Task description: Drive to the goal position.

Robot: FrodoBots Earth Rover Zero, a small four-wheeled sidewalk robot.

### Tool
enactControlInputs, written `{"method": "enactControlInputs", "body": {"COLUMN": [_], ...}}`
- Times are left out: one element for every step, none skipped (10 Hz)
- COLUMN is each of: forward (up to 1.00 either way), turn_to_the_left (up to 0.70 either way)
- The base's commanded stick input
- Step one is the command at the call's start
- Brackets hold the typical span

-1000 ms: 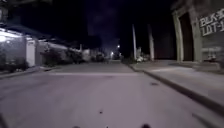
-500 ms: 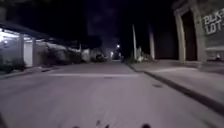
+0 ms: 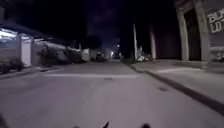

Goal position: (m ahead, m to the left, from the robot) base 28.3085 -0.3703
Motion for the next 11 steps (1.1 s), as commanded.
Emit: {"method": "enactControlInputs", "body": {"forward": [0.5,0.5,0.5,0.5,0.5,0.5,0.5,0.5,0.5,0.5,0.5], "turn_to_the_left": [0.0,0.0,0.0,0.0,0.0,0.0,0.0,0.0,-0.02,-0.22,-0.43]}}
